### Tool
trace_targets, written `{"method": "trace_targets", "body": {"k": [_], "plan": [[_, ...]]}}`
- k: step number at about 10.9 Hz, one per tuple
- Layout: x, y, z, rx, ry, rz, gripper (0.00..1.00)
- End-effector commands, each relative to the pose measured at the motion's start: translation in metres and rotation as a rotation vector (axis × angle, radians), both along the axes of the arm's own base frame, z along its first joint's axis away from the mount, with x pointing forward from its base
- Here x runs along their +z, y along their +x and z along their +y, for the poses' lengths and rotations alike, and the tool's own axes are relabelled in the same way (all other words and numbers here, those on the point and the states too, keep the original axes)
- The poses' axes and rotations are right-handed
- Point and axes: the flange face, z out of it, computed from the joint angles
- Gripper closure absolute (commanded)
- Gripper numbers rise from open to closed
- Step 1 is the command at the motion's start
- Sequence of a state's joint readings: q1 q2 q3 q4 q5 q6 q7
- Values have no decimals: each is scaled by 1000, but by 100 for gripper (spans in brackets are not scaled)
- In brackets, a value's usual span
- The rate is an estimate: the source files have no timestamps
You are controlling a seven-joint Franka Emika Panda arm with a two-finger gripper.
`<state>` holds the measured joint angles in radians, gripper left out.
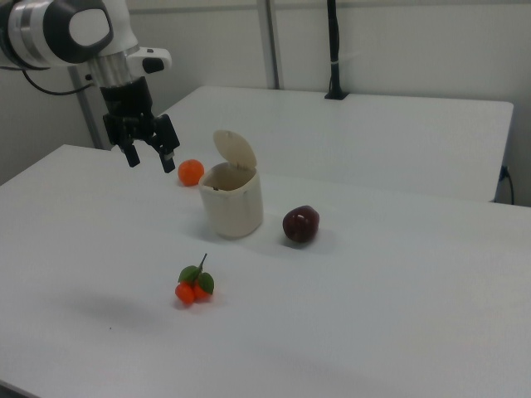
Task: Close garbage bin
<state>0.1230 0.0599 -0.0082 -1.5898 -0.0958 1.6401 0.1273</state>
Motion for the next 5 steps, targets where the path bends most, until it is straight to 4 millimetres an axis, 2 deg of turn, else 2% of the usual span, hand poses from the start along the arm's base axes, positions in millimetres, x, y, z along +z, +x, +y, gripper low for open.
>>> {"method": "trace_targets", "body": {"k": [1, 3, 4, 5], "plan": [[-1, -7, 1, 4, -16, 18, 20], [-3, -7, 2, 6, -14, 21, 79], [-3, -6, 2, 6, -16, 22, 97], [-3, -6, 2, 6, -16, 21, 100]]}}
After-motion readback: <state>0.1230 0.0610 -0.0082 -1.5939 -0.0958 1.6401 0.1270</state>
